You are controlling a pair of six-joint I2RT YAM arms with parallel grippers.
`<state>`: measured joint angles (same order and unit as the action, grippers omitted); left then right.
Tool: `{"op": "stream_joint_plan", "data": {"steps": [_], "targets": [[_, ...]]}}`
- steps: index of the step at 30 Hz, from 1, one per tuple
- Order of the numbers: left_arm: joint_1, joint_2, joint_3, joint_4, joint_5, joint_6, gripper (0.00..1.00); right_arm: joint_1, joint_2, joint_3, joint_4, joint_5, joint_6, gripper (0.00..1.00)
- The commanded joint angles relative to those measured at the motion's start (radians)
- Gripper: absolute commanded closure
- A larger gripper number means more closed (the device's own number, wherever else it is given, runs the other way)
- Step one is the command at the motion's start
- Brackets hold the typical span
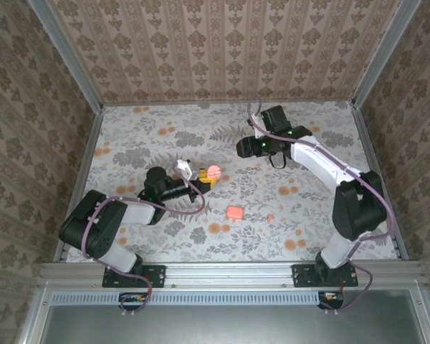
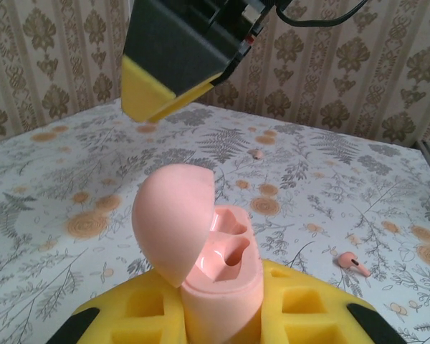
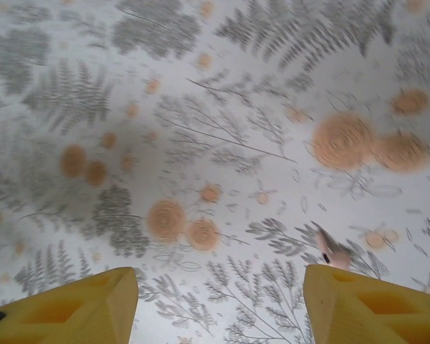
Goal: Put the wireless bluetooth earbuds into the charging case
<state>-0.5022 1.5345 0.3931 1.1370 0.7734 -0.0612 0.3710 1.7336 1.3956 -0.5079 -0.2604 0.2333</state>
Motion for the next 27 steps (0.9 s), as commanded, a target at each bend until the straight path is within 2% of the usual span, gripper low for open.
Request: {"op": "stream_joint_plan", "data": {"steps": [1,6,13,21,27], "targets": [[0.007,0.007,0.019,-0.021,-0.033,-0.030,0.83,-0.001,0.111,0.083,-0.149,0.096,0.115,0.37],[0.007,0.023,0.030,-0.038,-0.050,-0.030,0.83,0.005,0.209,0.108,-0.144,0.134,0.203,0.38],[0.010,0.017,0.051,-0.099,-0.059,-0.019,0.83,0.008,0.343,0.215,-0.150,0.146,0.229,0.39],[0.018,0.016,0.072,-0.143,-0.059,-0.012,0.83,0.009,0.413,0.264,-0.147,0.123,0.242,0.42],[0.025,0.030,0.082,-0.150,-0.080,-0.004,0.83,0.009,0.433,0.276,-0.159,0.102,0.247,0.49]]}}
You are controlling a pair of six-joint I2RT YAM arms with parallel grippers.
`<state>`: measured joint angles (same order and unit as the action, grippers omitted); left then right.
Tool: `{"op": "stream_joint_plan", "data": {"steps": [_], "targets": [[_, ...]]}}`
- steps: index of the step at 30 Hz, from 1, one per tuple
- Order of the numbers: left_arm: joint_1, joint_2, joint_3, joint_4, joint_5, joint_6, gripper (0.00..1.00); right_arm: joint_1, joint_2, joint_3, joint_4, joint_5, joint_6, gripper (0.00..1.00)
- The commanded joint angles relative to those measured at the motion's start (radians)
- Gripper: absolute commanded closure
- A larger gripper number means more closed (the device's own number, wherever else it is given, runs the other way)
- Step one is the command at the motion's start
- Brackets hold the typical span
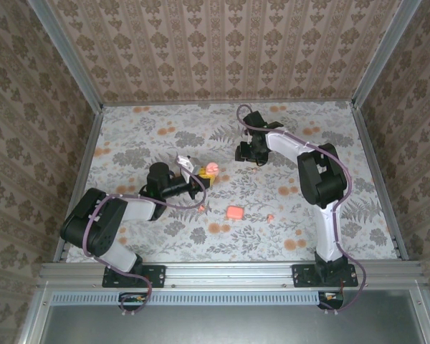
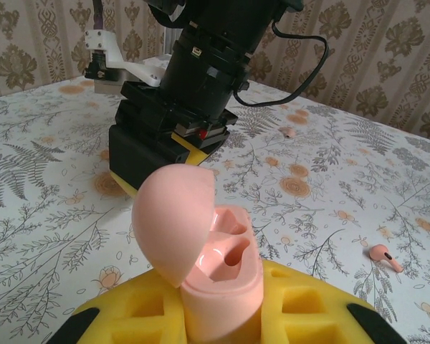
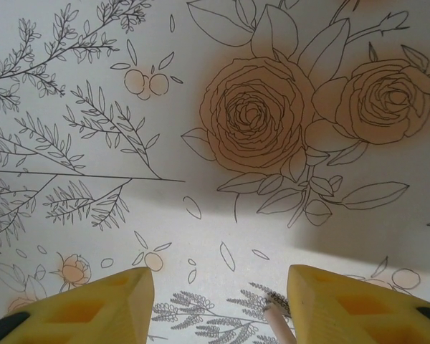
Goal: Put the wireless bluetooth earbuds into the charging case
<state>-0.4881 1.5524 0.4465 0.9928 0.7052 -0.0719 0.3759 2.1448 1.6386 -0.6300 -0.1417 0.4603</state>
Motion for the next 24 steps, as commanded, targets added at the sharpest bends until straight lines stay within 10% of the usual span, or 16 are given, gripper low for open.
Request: {"op": "stream_joint_plan", "data": {"steps": [1,24], "targets": [[0.012,0.014,0.031,-0.006,-0.022,0.008,0.83,0.005,0.025,0.032,-0.040,-0.020,0.020,0.49],[0.072,0.049,0.106,-0.041,-0.070,0.002,0.83,0.035,0.029,0.041,-0.174,-0.142,-0.060,0.60]]}}
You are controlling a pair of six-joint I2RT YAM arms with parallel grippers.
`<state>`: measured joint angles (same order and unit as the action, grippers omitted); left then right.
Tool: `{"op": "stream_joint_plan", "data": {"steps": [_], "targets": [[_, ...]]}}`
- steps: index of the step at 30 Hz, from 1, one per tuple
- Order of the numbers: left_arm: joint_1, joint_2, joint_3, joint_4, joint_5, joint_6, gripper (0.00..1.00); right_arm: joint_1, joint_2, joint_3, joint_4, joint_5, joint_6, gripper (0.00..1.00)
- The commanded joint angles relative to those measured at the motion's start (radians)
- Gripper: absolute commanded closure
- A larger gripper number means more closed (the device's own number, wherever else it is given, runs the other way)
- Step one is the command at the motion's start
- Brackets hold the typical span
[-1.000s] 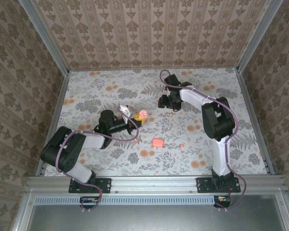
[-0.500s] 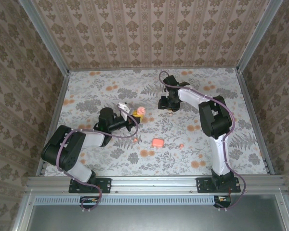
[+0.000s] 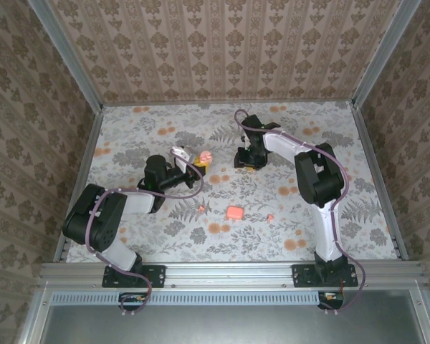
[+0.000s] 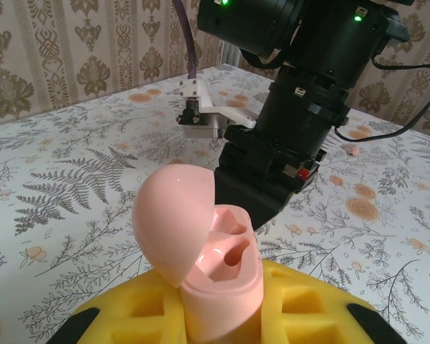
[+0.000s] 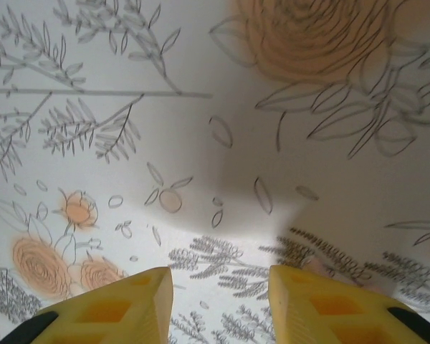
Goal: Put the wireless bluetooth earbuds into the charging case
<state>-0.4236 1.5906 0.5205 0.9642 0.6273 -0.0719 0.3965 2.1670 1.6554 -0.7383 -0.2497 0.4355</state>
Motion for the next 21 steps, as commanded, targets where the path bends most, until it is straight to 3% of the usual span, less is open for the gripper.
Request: {"op": "stream_joint_plan", "data": {"steps": [1,10,21], "targets": [[0.009,0.014,0.034,-0.014,0.008,0.003,0.83,0.016,0.006,0.028,-0.083,-0.037,-0.042,0.60],[0.015,0.019,0.050,-0.037,0.008,-0.002,0.83,0.022,-0.046,0.025,-0.140,-0.012,-0.047,0.60],[0.043,0.026,0.102,-0.109,0.044,-0.007,0.83,0.021,-0.004,0.161,-0.214,0.172,0.057,0.52]]}}
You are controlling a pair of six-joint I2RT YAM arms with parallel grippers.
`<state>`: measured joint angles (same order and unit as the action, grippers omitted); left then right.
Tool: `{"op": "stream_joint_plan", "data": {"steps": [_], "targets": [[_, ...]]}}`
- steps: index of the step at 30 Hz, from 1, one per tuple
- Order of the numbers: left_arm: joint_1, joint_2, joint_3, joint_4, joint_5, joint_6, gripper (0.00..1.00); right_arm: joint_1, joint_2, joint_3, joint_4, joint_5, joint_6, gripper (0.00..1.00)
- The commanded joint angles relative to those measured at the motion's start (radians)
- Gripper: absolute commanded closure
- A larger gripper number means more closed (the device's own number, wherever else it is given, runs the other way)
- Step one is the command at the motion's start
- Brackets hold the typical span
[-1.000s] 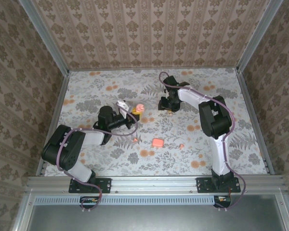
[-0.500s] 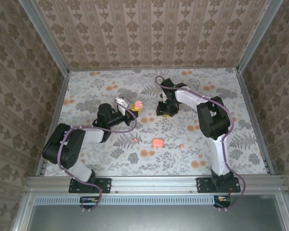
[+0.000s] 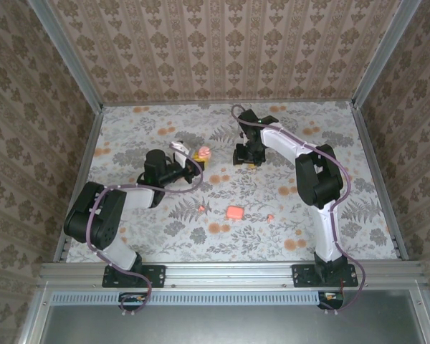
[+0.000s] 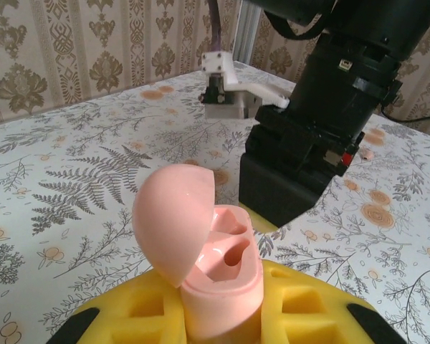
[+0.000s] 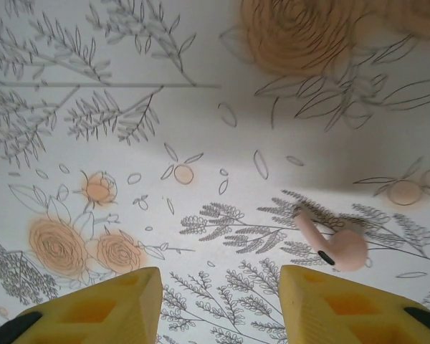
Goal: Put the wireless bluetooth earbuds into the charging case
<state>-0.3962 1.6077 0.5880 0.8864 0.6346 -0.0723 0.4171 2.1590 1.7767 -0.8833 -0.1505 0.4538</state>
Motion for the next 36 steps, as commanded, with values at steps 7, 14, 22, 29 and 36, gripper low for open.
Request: {"op": "stream_joint_plan", "data": {"steps": [7,14,22,29,36], "targets": [[0.039,0.019,0.055,-0.071,0.053,0.007,0.83,-0.001,0.082,0.127,-0.103,0.102,0.019,0.52],[0.048,0.037,0.073,-0.072,0.062,0.005,0.83,-0.002,0.139,0.179,-0.098,0.054,0.009,0.52],[0.051,0.045,0.075,-0.073,0.064,0.002,0.83,-0.001,0.167,0.185,-0.118,0.060,0.001,0.54],[0.053,0.041,0.068,-0.076,0.065,0.000,0.83,0.005,0.176,0.168,-0.140,0.035,-0.019,0.56],[0.053,0.037,0.067,-0.081,0.065,0.006,0.83,0.010,0.156,0.133,-0.141,0.005,-0.039,0.58]]}}
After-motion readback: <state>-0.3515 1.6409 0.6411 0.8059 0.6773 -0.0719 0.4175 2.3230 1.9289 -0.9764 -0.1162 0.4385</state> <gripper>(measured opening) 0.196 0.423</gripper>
